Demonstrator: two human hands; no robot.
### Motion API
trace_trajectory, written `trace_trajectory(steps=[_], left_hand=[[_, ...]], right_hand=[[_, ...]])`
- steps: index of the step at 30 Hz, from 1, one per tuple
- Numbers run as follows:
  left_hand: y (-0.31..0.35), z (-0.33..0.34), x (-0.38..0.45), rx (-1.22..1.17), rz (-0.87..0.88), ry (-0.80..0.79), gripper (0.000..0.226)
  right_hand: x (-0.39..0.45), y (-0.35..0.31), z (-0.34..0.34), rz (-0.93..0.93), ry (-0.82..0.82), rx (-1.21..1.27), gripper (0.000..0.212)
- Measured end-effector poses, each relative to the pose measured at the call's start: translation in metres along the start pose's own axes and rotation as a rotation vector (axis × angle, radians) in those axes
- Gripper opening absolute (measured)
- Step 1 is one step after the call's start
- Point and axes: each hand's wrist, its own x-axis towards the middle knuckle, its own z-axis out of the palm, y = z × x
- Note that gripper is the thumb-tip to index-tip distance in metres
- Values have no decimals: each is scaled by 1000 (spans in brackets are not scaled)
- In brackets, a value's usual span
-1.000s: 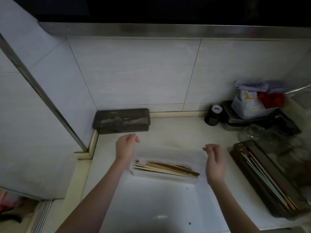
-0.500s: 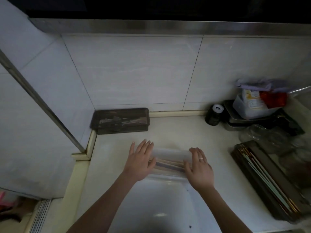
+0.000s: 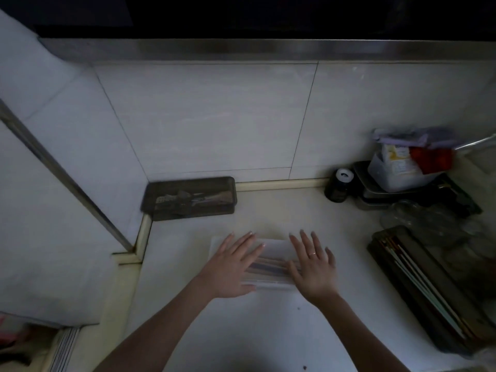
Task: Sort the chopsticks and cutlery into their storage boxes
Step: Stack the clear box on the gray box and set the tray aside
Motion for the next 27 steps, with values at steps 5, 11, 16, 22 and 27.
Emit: trace_trajectory(steps=[5, 11, 16, 22, 27], left_hand=[[4, -6, 0, 9, -160, -50, 94], [7, -14, -4, 78, -177, -75, 94], [-28, -43, -4, 186, -167, -5, 97], [-106, -113, 4, 253, -243, 96, 96], [-145, -137, 3, 278, -383, -2, 93]], right_hand=[[2, 14, -9, -181, -138, -7, 98], [3, 12, -20, -263, -186, -40, 101], [26, -10, -34, -322, -44, -63, 99], [96, -65, -87, -362, 125, -4, 97], [147, -103, -105, -392, 74, -39, 98]])
